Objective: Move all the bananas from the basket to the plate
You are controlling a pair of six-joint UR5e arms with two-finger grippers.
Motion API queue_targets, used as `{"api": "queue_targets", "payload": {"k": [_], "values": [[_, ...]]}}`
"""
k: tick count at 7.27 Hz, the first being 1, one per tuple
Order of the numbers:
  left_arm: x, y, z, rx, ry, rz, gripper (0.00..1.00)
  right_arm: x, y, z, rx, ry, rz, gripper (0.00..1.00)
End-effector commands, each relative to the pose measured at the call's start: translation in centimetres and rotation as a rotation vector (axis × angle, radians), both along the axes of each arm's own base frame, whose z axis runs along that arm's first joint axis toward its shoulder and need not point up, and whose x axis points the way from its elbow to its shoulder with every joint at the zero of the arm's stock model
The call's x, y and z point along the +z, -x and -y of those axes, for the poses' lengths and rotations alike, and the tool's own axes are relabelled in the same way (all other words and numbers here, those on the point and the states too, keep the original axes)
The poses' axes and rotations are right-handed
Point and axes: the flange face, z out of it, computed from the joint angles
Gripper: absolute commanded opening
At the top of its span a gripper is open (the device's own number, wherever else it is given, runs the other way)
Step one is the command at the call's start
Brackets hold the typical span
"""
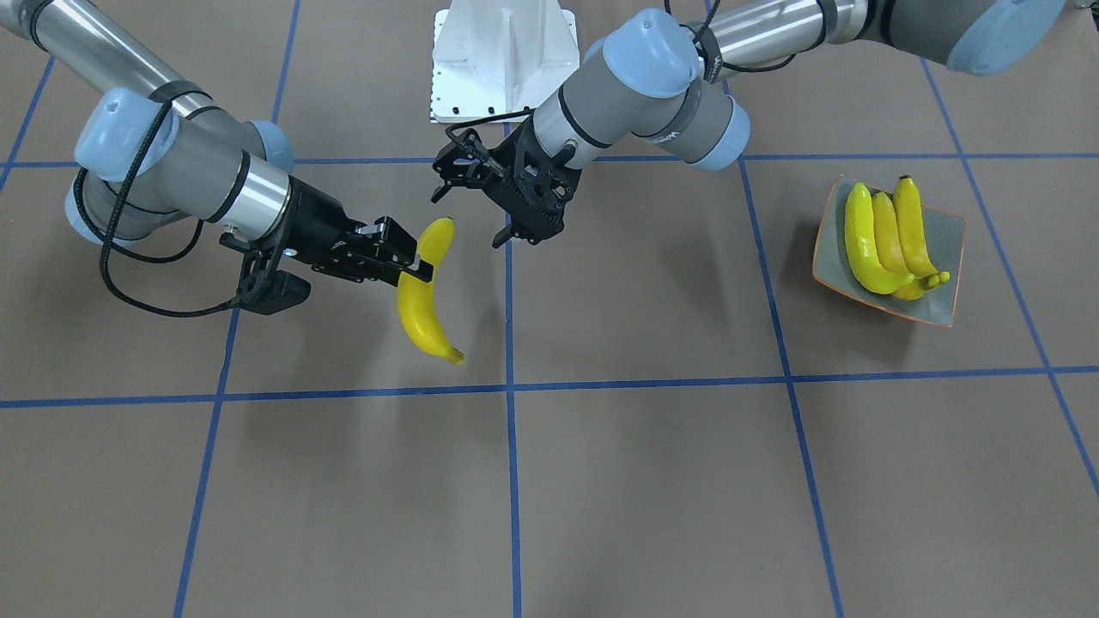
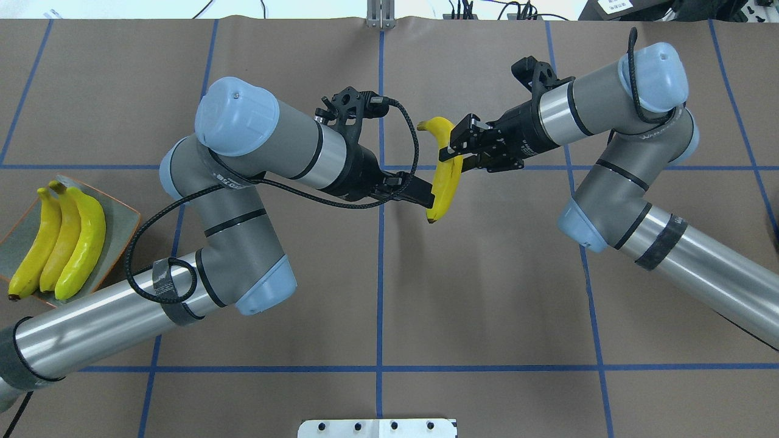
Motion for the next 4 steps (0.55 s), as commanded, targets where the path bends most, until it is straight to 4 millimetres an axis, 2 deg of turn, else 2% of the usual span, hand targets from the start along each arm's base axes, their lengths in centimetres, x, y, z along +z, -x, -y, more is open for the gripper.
{"api": "queue_targets", "payload": {"k": [1, 3, 4], "values": [[-0.61, -2.05, -0.41, -0.021, -0.003, 0.007, 0.99, -1.06, 0.10, -0.82, -0.010, 0.006, 0.014, 0.00], [-0.83, -2.38, -0.76, -0.023, -0.004, 0.005, 0.98, -1.20, 0.04, -0.88, -0.010, 0.007, 0.016, 0.00], [-0.83, -2.45, -0.84, -0.021, -0.004, 0.005, 0.94, -1.29, 0.05, -0.87, -0.009, 0.018, 0.018, 0.00]]}}
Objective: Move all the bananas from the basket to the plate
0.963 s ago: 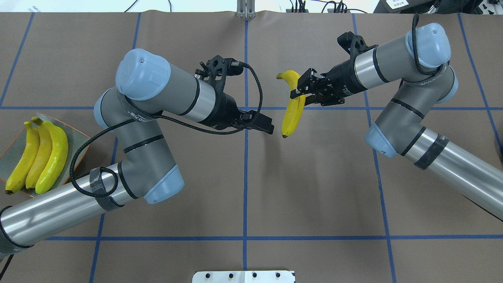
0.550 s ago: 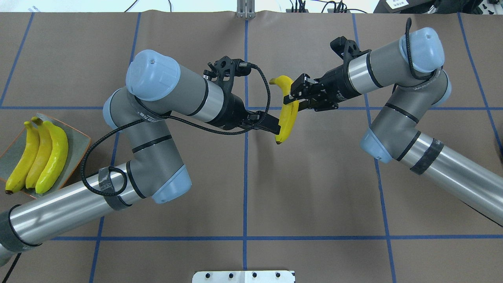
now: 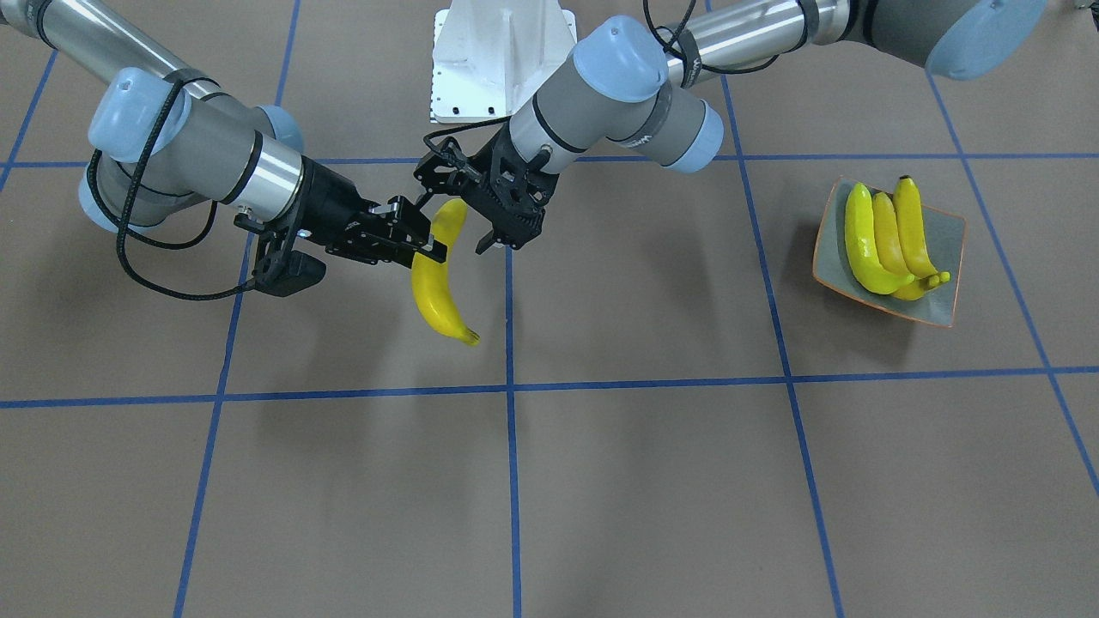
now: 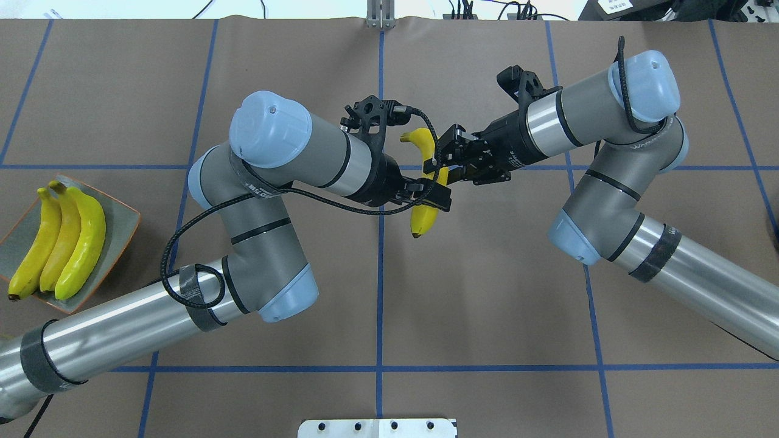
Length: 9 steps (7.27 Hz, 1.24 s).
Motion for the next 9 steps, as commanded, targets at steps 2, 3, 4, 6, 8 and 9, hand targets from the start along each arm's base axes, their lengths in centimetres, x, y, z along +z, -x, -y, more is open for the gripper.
{"api": "queue_targets", "payload": {"k": [2, 3, 4, 6, 8, 9], "values": [[-0.5, -0.2, -0.2, 0.001, -0.004, -0.005, 0.54, 0.0, 0.1, -0.2, -0.003, 0.010, 0.002, 0.00], [-0.5, -0.2, -0.2, 0.001, 0.001, -0.003, 0.01, -0.1, 0.1, -0.2, -0.003, 0.005, 0.007, 0.00], [-0.1, -0.6, -0.2, -0.002, 0.026, 0.004, 0.00, 0.0, 0.1, -0.2, -0.003, 0.002, 0.008, 0.00], [-0.3, -0.5, -0.2, -0.008, 0.091, -0.004, 0.00, 0.2, -0.2, -0.2, -0.001, -0.012, 0.009, 1.00], [0.6, 1.5, 0.7, -0.009, 0.126, 0.025, 0.00, 1.3, -4.5, -0.9, 0.044, -0.012, 0.018, 1.00], [3.0, 4.9, 1.4, 0.060, 0.218, 0.120, 0.00, 2.7, -5.1, -0.7, 0.061, 0.000, 0.000, 1.00]]}}
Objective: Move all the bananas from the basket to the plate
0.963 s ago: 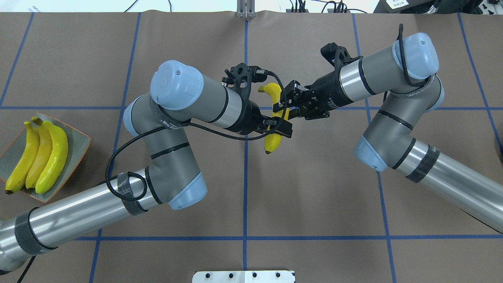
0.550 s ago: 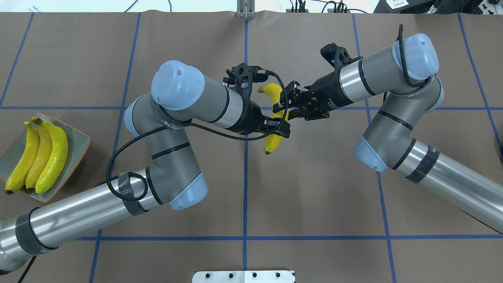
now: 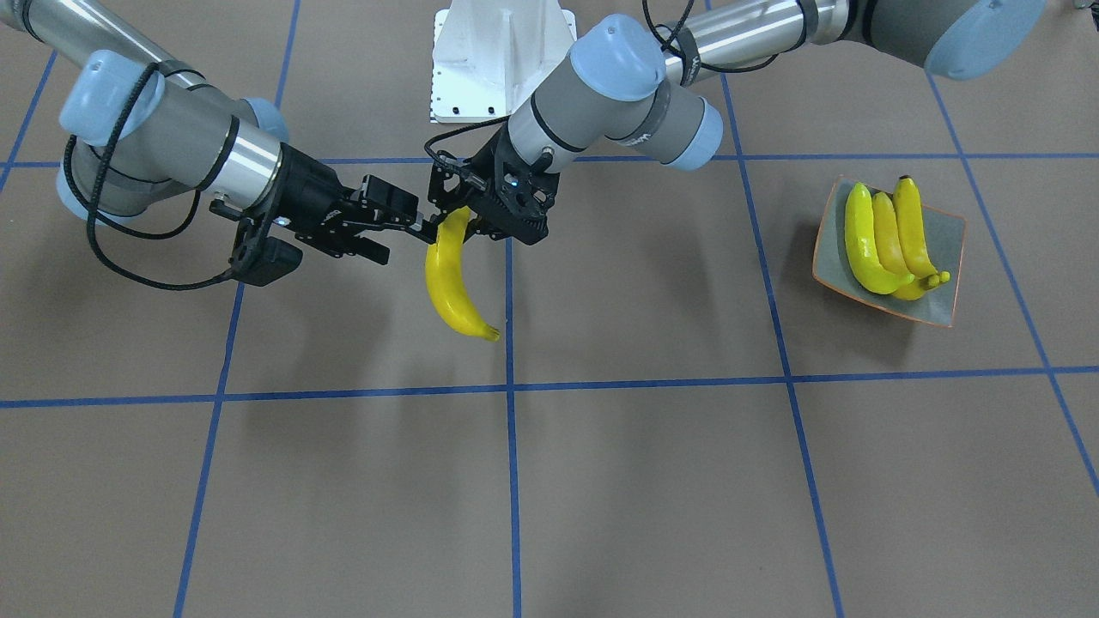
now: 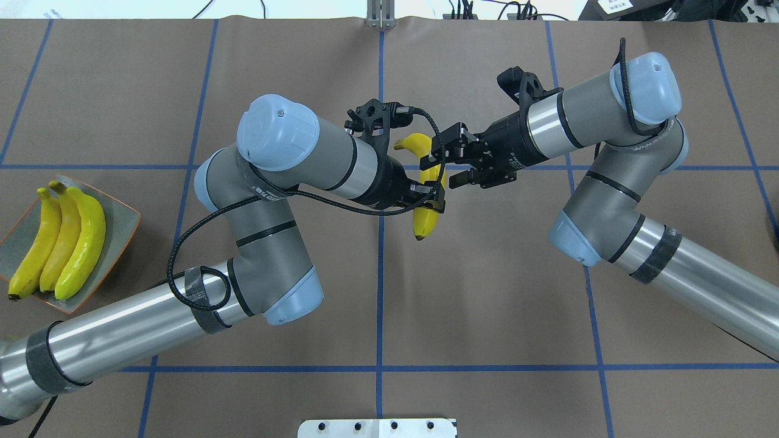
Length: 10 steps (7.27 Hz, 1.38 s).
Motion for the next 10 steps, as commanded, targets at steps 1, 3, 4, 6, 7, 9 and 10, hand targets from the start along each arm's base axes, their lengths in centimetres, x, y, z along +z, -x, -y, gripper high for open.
{"api": "queue_targets", "payload": {"k": [1, 3, 4, 6, 7, 9, 10], "values": [[5.1, 7.9, 2.3, 0.042, 0.148, 0.142, 0.00, 2.7, -1.6, 0.3, 0.072, 0.021, -0.030, 1.00], [9.9, 12.8, 1.2, 0.087, 0.034, 0.313, 0.00, 3.7, -1.6, 0.4, 0.093, 0.033, -0.043, 1.00], [10.0, 15.0, 0.1, 0.127, -0.002, 0.472, 0.00, 4.5, -1.5, 0.5, 0.100, 0.041, -0.054, 1.00], [11.4, 17.3, -2.4, 0.134, -0.045, 0.785, 0.00, 5.7, -1.3, 0.8, 0.107, 0.057, -0.072, 1.00], [12.2, 17.7, -2.8, 0.135, -0.102, 0.890, 0.00, 6.3, -1.2, 0.8, 0.125, 0.060, -0.082, 1.00], [17.0, 16.3, -5.0, 0.168, -0.120, 1.062, 0.00, 6.3, -0.6, 0.5, 0.129, 0.060, -0.084, 1.00], [18.8, 15.4, -6.4, 0.207, -0.118, 1.199, 0.00, 6.2, -0.6, 0.4, 0.129, 0.056, -0.080, 1.00]]}}
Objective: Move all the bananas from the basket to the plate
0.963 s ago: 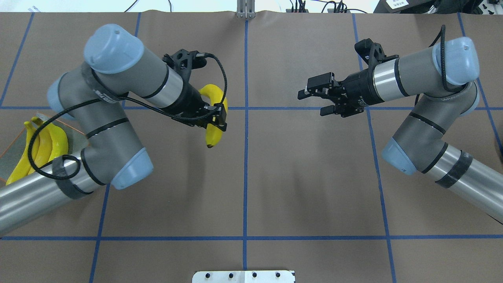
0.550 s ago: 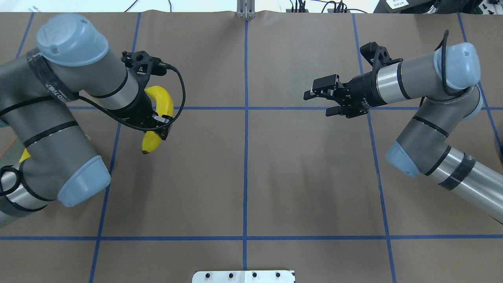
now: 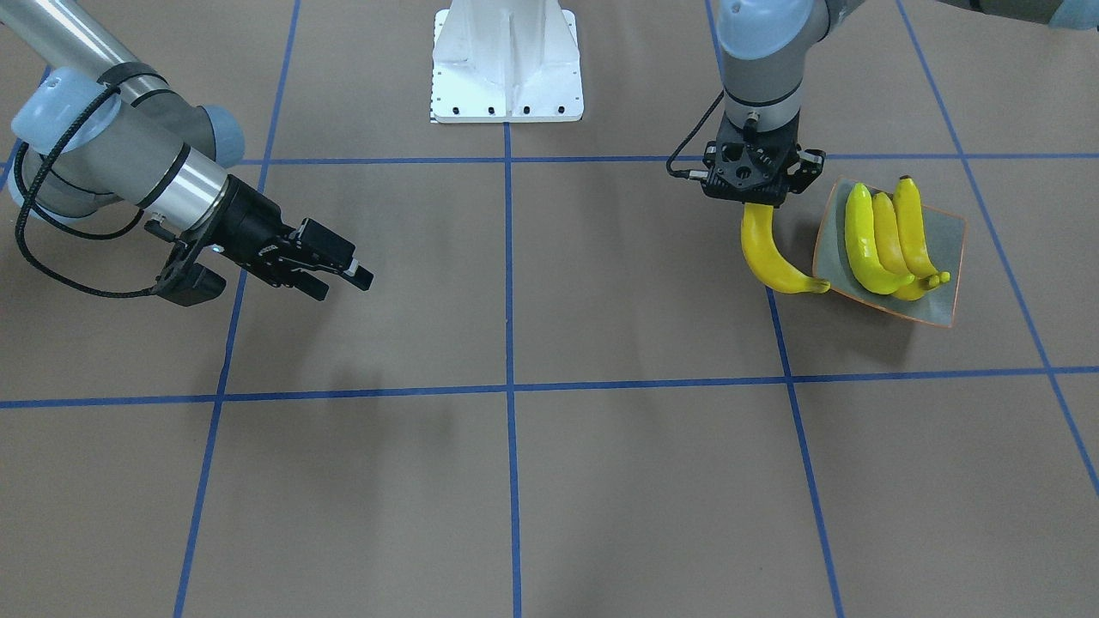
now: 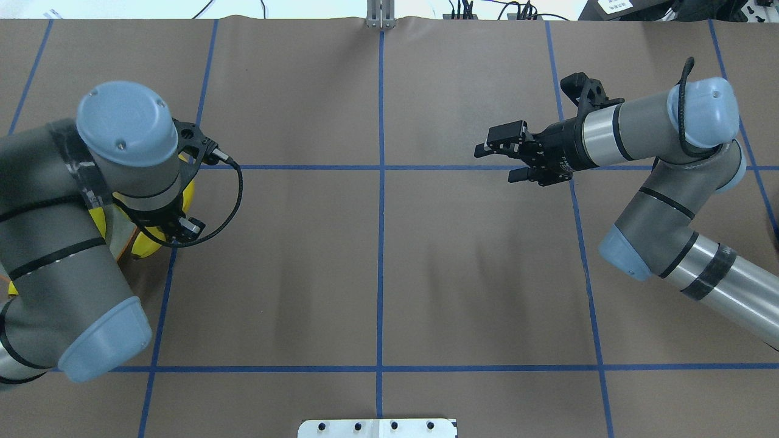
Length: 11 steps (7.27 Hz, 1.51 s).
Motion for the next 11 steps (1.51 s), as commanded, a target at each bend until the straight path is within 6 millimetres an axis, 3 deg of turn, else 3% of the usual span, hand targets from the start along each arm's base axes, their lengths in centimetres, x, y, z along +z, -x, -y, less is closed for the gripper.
{"api": "queue_targets", "payload": {"k": [1, 4, 5, 9, 11], "values": [[2.8, -0.7, -1.9, 0.039, 0.015, 0.179, 0.00, -0.4, 0.1, -0.2, 0.001, -0.001, 0.006, 1.00], [7.1, -2.0, -2.2, 0.059, 0.056, 0.391, 0.00, -0.7, 0.2, -0.3, 0.002, -0.004, 0.010, 1.00], [9.3, -3.6, -2.6, 0.083, 0.065, 0.450, 0.00, -0.7, 0.3, -0.4, 0.010, -0.006, 0.011, 1.00], [13.3, -3.1, -2.5, 0.098, 0.049, 0.561, 0.00, -1.1, 1.2, -0.9, 0.010, -0.014, 0.014, 1.00], [13.8, -3.1, -2.5, 0.099, 0.055, 0.572, 0.00, -1.3, 1.2, -0.9, 0.010, -0.015, 0.016, 1.00]]}}
